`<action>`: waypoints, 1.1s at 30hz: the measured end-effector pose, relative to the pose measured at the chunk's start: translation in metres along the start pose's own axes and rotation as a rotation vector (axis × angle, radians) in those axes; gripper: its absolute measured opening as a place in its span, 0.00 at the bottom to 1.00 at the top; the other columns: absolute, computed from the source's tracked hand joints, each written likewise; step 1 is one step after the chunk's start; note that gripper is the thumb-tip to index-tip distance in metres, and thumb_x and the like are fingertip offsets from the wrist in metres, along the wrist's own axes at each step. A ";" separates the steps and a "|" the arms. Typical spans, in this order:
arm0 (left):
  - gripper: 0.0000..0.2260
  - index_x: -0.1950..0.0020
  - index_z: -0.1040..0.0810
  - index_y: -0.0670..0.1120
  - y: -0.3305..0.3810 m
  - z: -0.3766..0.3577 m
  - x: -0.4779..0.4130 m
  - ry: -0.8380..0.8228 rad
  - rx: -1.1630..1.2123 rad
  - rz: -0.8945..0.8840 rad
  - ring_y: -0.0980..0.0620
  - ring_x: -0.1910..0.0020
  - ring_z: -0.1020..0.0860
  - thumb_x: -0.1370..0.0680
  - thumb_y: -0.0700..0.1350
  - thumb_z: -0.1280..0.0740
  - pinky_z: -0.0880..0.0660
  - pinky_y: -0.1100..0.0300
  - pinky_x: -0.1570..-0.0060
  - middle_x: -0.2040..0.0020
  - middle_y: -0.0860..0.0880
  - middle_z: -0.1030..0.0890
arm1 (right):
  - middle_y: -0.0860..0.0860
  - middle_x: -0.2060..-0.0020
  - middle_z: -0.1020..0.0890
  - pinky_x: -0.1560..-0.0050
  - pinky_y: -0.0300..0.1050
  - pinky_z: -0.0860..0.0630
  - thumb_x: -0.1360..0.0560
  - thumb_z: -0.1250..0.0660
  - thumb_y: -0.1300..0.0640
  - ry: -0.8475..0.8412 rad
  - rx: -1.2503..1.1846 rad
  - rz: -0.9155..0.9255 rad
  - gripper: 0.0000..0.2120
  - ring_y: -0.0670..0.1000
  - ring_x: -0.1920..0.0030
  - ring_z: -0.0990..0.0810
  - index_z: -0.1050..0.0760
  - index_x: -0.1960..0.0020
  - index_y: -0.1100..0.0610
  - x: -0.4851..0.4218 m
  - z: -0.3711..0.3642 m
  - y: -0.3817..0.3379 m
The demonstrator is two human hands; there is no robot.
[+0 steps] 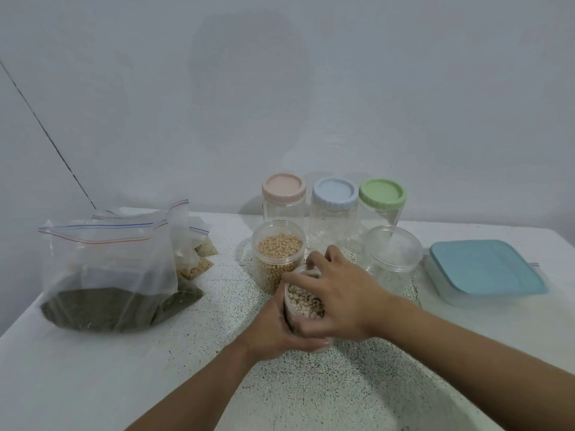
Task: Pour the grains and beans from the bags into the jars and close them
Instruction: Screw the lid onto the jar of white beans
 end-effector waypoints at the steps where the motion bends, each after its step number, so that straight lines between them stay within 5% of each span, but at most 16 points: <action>1: 0.45 0.25 0.37 0.48 0.001 -0.001 0.001 -0.001 0.017 -0.007 0.50 0.36 0.20 0.35 0.26 0.20 0.20 0.57 0.45 0.37 0.48 0.20 | 0.53 0.42 0.28 0.51 0.50 0.30 0.26 0.45 0.27 0.047 0.016 -0.016 0.32 0.54 0.45 0.37 0.41 0.26 0.38 0.001 -0.005 -0.002; 5: 0.46 0.23 0.39 0.46 0.005 -0.005 0.001 0.017 0.059 -0.029 0.50 0.37 0.20 0.34 0.22 0.24 0.19 0.57 0.49 0.34 0.42 0.23 | 0.55 0.42 0.27 0.53 0.53 0.24 0.27 0.52 0.24 0.105 0.012 -0.128 0.35 0.57 0.44 0.34 0.39 0.25 0.39 -0.001 -0.011 -0.004; 10: 0.46 0.24 0.38 0.47 0.003 -0.010 0.003 0.068 0.044 -0.043 0.54 0.40 0.19 0.35 0.21 0.25 0.19 0.59 0.51 0.38 0.48 0.21 | 0.53 0.41 0.28 0.53 0.53 0.24 0.29 0.53 0.22 0.162 -0.012 -0.218 0.38 0.56 0.44 0.34 0.39 0.26 0.39 0.001 -0.016 -0.006; 13: 0.46 0.25 0.38 0.47 0.001 -0.009 0.002 0.085 -0.008 -0.046 0.57 0.39 0.20 0.36 0.24 0.22 0.20 0.61 0.48 0.37 0.48 0.22 | 0.48 0.39 0.28 0.46 0.52 0.25 0.31 0.46 0.21 0.231 -0.148 -0.249 0.38 0.51 0.42 0.35 0.38 0.27 0.39 0.005 -0.022 -0.005; 16: 0.49 0.25 0.38 0.50 0.002 -0.013 0.001 0.114 -0.088 -0.075 0.59 0.36 0.22 0.38 0.31 0.17 0.22 0.65 0.45 0.36 0.53 0.22 | 0.40 0.36 0.31 0.38 0.43 0.29 0.38 0.34 0.19 0.348 -0.548 -0.325 0.45 0.43 0.37 0.31 0.34 0.28 0.42 0.020 -0.031 0.002; 20: 0.49 0.27 0.36 0.55 0.005 -0.023 -0.002 0.132 -0.071 -0.052 0.60 0.37 0.22 0.40 0.33 0.16 0.19 0.61 0.49 0.35 0.53 0.22 | 0.37 0.36 0.27 0.38 0.38 0.26 0.46 0.17 0.32 0.440 -0.985 -0.402 0.51 0.37 0.37 0.26 0.35 0.29 0.40 0.042 -0.043 0.015; 26: 0.50 0.25 0.37 0.57 0.018 -0.023 -0.012 0.100 -0.163 0.063 0.60 0.36 0.22 0.40 0.45 0.13 0.20 0.60 0.42 0.36 0.58 0.20 | 0.38 0.43 0.19 0.49 0.30 0.22 0.48 0.14 0.37 0.372 -1.127 -0.525 0.45 0.31 0.46 0.22 0.28 0.35 0.43 0.051 -0.048 0.028; 30: 0.33 0.27 0.30 0.57 0.040 -0.005 0.000 -0.020 -0.336 0.226 0.62 0.40 0.22 0.29 0.47 0.20 0.22 0.66 0.44 0.39 0.60 0.20 | 0.39 0.45 0.20 0.58 0.30 0.23 0.50 0.18 0.31 0.312 -1.140 -0.609 0.46 0.38 0.49 0.20 0.28 0.36 0.44 0.056 -0.051 0.030; 33: 0.16 0.32 0.22 0.55 0.049 0.007 0.010 -0.003 -0.199 0.288 0.57 0.38 0.20 0.19 0.44 0.30 0.22 0.55 0.38 0.37 0.58 0.18 | 0.42 0.45 0.18 0.55 0.35 0.20 0.51 0.18 0.29 0.248 -1.201 -0.673 0.51 0.42 0.47 0.19 0.26 0.34 0.49 0.060 -0.057 0.038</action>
Point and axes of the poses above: each hand's wrist, its own x-axis away from the middle knuckle, its own z-axis out of the back of the hand, y = z × x, the point moved 2 cm from there along -x, towards the middle knuckle
